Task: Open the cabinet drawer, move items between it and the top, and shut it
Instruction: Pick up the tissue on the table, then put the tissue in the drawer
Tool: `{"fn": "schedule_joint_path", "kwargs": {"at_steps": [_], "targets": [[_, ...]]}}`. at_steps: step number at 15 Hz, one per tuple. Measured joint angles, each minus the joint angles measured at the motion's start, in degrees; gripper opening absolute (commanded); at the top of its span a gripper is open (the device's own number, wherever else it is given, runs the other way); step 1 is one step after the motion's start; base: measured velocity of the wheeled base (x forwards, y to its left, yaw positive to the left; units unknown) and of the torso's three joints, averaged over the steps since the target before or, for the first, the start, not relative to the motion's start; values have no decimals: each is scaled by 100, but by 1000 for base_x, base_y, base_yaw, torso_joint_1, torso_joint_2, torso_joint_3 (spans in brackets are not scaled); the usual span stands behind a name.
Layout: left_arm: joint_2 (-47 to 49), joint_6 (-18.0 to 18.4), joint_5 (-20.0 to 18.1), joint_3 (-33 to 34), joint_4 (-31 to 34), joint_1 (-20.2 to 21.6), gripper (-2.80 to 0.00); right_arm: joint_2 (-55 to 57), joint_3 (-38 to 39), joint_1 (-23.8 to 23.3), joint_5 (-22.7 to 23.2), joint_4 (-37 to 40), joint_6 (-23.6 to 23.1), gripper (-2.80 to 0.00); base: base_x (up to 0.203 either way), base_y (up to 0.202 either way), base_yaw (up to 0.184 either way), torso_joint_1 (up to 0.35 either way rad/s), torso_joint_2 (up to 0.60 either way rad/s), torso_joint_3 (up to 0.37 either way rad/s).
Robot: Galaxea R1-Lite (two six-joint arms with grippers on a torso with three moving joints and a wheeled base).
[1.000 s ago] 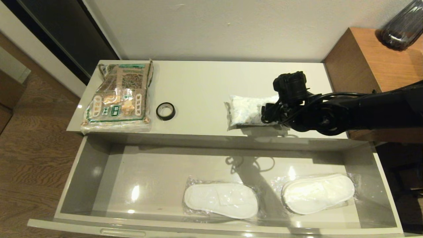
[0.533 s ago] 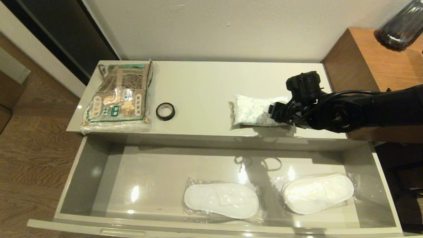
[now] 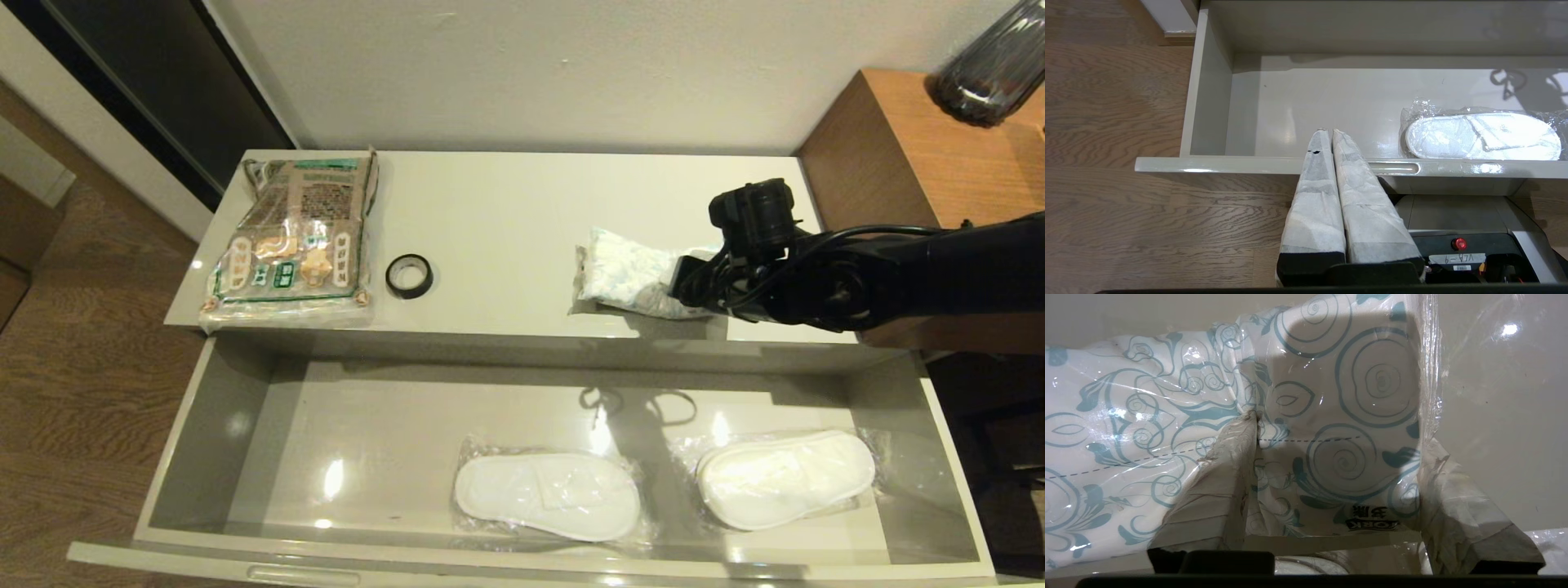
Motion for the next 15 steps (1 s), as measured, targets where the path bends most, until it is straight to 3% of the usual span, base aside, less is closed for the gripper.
{"fn": "schedule_joint_path", "kwargs": {"at_steps": [8,15], "targets": [[0,22,7,0,0,0,-280,-1218,161,13,53,1600,21,-280,0,0,0,0,0,0],[0,51,1,2,0,0,-280,-2744,1059,44,90,2416,58,-280,0,0,0,0,0,0]]}}
